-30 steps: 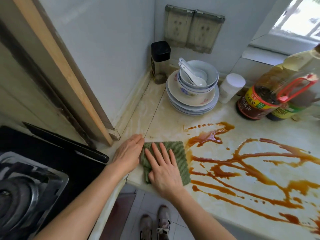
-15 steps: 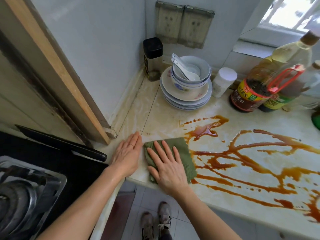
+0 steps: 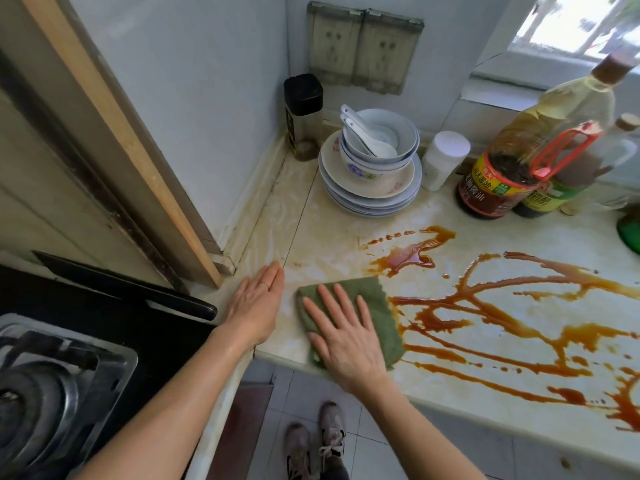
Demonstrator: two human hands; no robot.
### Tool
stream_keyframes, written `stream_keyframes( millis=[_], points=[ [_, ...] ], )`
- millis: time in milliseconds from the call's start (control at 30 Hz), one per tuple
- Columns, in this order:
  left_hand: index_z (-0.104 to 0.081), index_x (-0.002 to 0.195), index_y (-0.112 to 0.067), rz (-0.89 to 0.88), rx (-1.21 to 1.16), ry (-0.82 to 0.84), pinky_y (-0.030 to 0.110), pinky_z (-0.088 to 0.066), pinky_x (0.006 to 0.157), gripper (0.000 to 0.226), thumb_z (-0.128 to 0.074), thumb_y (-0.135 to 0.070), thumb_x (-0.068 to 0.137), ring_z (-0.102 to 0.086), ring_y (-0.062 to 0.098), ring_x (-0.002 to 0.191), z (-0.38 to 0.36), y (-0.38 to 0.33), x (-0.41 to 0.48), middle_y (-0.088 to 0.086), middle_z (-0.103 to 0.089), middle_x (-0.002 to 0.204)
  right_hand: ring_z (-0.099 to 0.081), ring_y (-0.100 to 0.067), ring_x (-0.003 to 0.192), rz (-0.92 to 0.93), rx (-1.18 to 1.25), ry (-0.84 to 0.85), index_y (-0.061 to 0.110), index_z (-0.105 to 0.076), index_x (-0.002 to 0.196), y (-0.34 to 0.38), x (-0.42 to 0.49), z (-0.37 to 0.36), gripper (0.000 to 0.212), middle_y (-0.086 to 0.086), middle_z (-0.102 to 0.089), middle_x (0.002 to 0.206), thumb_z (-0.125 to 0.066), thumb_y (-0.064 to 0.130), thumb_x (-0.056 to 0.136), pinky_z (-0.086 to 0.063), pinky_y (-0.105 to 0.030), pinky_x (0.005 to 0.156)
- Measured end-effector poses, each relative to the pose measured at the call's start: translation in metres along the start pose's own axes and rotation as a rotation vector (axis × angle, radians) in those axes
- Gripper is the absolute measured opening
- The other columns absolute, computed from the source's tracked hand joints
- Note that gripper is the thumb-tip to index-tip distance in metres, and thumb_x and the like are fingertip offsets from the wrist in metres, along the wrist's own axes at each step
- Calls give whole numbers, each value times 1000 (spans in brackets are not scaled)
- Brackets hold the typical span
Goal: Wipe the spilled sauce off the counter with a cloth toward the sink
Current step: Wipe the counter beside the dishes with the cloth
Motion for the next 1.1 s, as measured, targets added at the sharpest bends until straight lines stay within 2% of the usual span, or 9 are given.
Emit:
stream_keyframes(
  millis=[200,400,467,567,667,767,933,1000,1100],
  points=[
    [8,151,-11,0,-10,-9,35,-1,121,89,-33,19,78,10,15,146,1,-1,0,1,17,158,-9,-29,149,-294,38,-28,35,-29,151,-16,-10,0,58,-4,-19,161,-31,49,95,-10,-56,115],
    [5,151,-13,4,-6,-4,34,-2,120,82,-35,12,84,8,15,146,2,-1,2,0,16,158,-5,-34,149,10,39,-13,41,-27,150,28,-2,-1,56,-2,-18,161,-37,46,95,-8,-62,113],
    [6,151,-13,4,0,2,34,-2,120,84,-34,14,82,8,14,146,2,0,1,0,16,158,-6,-31,149,-27,1,-4,42,-26,150,9,3,0,54,1,-20,161,-32,49,96,-7,-60,113],
    [7,151,-13,3,3,-4,34,-1,120,89,-32,19,78,8,14,146,4,1,0,-1,17,158,-2,-30,149,-233,-34,0,40,-21,152,-36,-2,3,55,2,-15,161,-22,53,98,-2,-58,114],
    [6,151,-13,2,-5,-13,36,-2,121,91,-33,21,76,7,14,146,4,2,1,-1,15,159,-11,-32,148,-350,-19,-41,30,-32,150,-48,-13,4,57,-6,-23,159,-30,48,96,-8,-58,114],
    [4,152,-12,10,3,-12,36,-2,121,89,-34,19,78,5,14,147,7,-1,1,0,13,159,-14,-34,147,-292,22,-83,23,-38,148,-17,-12,4,59,-12,-28,157,-36,41,92,-12,-59,113],
    [1,152,-13,36,22,-14,36,-1,120,83,-33,14,81,2,15,147,10,-8,2,0,10,159,-16,-29,148,-61,66,-43,31,-36,148,15,4,1,59,-4,-29,157,-42,41,90,-14,-59,113],
    [0,152,-14,42,32,-30,35,-2,120,82,-34,13,82,-1,15,147,10,-9,4,0,8,160,-14,-25,148,-71,43,-27,35,-33,149,1,13,1,59,0,-28,158,-40,49,92,-12,-57,114],
    [-4,152,-12,52,39,-57,37,-3,121,81,-37,13,82,-7,17,146,11,-11,4,2,3,160,-12,-24,149,-240,14,-22,34,-27,151,-34,15,6,62,1,-22,160,-29,59,95,-8,-55,115]
  ],
)
Point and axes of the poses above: each hand's wrist, its own x-axis towards the middle knuckle, its own z-axis out of the back of the hand, y = z × x, the point moved 2 cm from there along x, towards the middle knuckle
